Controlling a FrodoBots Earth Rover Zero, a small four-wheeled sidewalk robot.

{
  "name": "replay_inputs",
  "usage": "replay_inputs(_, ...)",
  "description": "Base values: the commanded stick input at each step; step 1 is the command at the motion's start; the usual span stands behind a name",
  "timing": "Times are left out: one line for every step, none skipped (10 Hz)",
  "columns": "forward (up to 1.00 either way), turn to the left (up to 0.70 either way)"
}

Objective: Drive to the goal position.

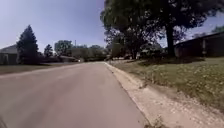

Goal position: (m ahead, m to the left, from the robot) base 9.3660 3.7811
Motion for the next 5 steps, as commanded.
replay_inputs(0.7,0.0)
replay_inputs(0.7,0.0)
replay_inputs(0.7,0.0)
replay_inputs(0.7,0.0)
replay_inputs(0.7,0.0)
